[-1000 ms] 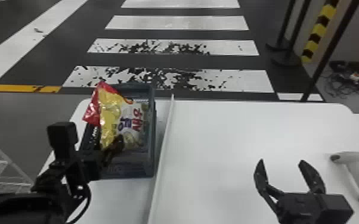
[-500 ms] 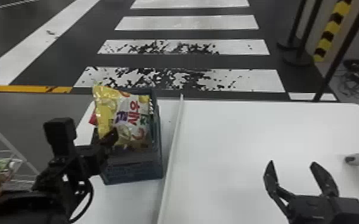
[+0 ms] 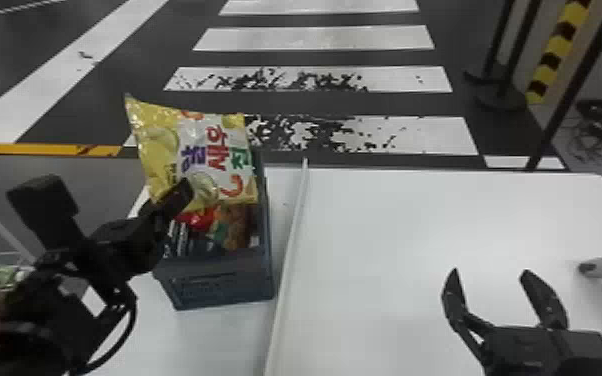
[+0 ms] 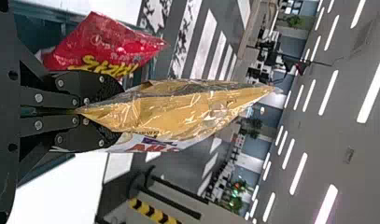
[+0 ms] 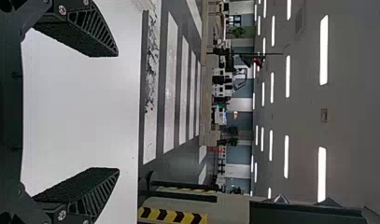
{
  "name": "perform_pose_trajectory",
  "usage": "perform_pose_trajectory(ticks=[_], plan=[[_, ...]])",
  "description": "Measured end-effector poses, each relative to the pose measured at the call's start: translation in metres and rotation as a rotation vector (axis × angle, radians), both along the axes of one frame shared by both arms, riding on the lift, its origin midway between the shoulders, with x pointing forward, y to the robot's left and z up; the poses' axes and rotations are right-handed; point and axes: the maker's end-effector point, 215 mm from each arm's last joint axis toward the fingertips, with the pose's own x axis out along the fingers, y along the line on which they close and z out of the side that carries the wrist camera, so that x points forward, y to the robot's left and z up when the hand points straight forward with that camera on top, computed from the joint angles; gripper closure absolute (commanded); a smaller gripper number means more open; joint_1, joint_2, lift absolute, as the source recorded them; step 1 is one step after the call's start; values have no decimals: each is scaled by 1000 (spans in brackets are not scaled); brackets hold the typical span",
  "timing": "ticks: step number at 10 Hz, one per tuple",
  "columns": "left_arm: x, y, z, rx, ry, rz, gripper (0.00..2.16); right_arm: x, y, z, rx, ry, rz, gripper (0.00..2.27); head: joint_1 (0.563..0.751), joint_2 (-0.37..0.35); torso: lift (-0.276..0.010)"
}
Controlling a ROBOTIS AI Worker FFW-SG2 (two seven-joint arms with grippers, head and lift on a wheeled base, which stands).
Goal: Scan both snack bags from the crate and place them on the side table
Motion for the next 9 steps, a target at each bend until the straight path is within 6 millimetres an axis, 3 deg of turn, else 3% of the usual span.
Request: perform_pose_trajectory(ticks=[2, 5, 7, 9], plan=[[-15, -14, 21, -175, -41, -92, 2145, 2, -2, 1, 0, -3, -3, 117, 695, 65, -95], [-28, -42, 33, -280, -39, -190, 2145, 2, -9, 2, -5, -5, -24, 117, 695, 23, -95], [-38, -66, 22, -315, -3, -247, 2145, 6, -20, 4, -4, -9, -54, 117, 695, -22, -95], [-46, -98, -1, -362, 45, -308, 2145, 8, -33, 6, -7, -15, -83, 117, 695, -67, -95]])
